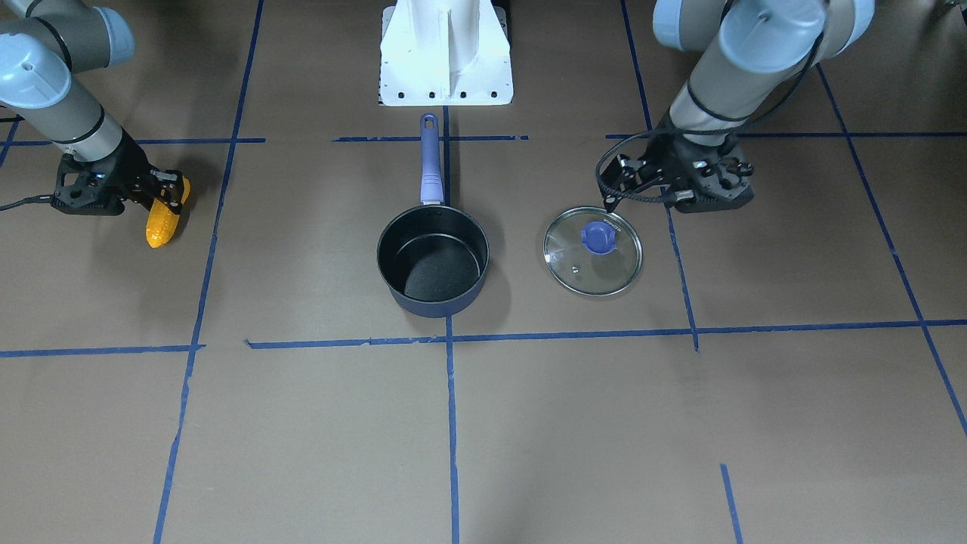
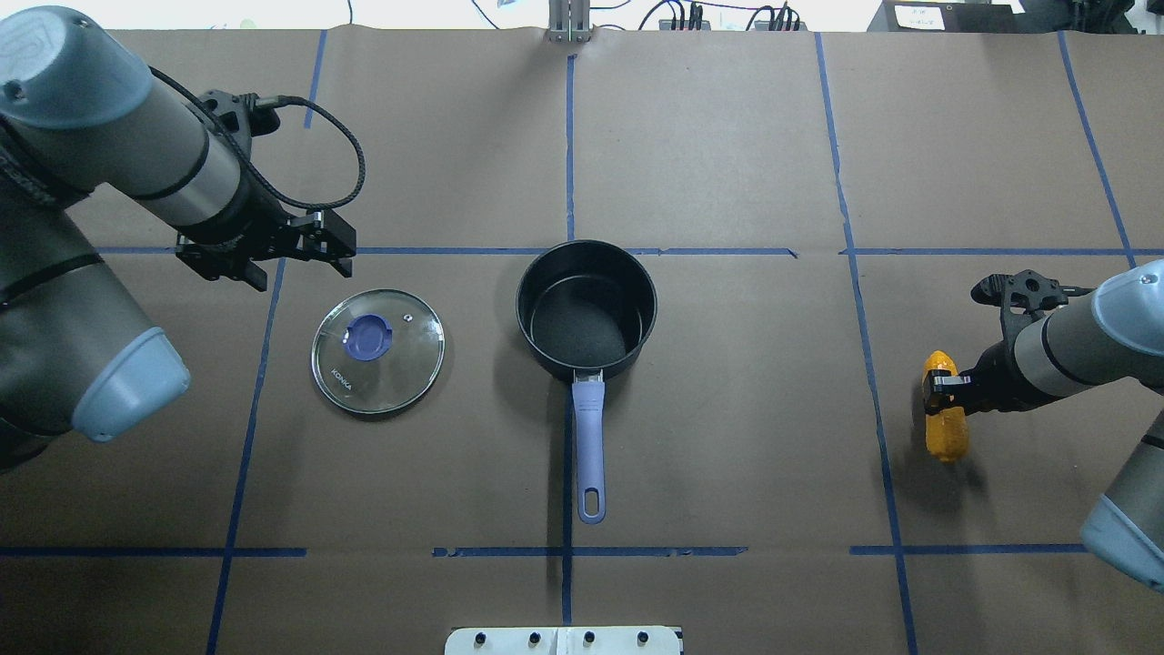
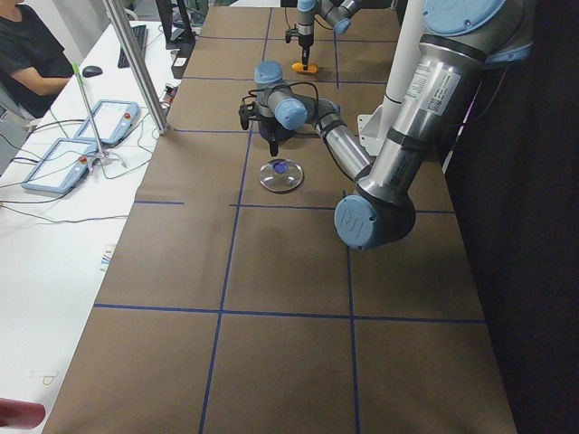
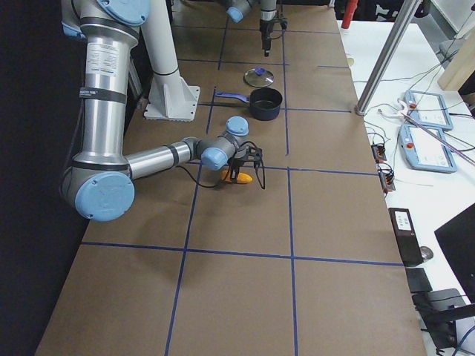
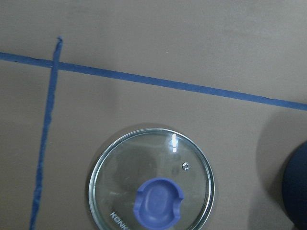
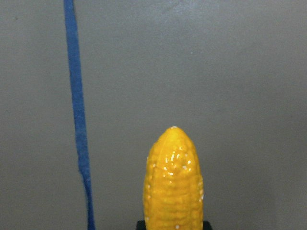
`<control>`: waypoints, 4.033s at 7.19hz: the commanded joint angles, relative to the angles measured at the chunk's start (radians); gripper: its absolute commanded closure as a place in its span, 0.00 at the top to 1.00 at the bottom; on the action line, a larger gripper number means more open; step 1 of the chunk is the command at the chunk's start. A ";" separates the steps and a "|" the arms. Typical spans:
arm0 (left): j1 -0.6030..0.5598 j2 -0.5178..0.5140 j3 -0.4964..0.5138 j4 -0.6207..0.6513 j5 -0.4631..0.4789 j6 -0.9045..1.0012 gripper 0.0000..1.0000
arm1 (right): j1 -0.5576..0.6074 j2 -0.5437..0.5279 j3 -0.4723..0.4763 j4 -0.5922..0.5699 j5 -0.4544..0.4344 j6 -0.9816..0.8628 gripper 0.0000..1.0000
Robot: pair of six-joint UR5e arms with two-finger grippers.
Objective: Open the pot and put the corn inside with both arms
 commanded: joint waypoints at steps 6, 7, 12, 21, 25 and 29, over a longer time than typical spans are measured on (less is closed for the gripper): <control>-0.268 0.211 -0.051 0.078 -0.038 0.572 1.00 | 0.059 0.495 0.077 -0.503 -0.004 0.005 0.03; -0.299 0.242 -0.047 0.078 -0.072 0.644 1.00 | 0.052 0.576 0.062 -0.570 -0.005 0.008 0.03; -0.459 0.360 -0.018 0.075 -0.110 0.903 1.00 | -0.100 0.903 -0.232 -0.563 -0.140 0.225 0.05; -0.461 0.365 -0.013 0.076 -0.113 0.917 1.00 | -0.149 0.971 -0.381 -0.422 -0.170 0.268 0.98; -0.461 0.365 -0.007 0.073 -0.113 0.917 1.00 | -0.142 0.971 -0.349 -0.426 -0.166 0.267 0.99; -0.540 0.368 0.054 0.075 -0.113 0.964 1.00 | -0.042 0.888 -0.144 -0.507 -0.148 0.203 0.99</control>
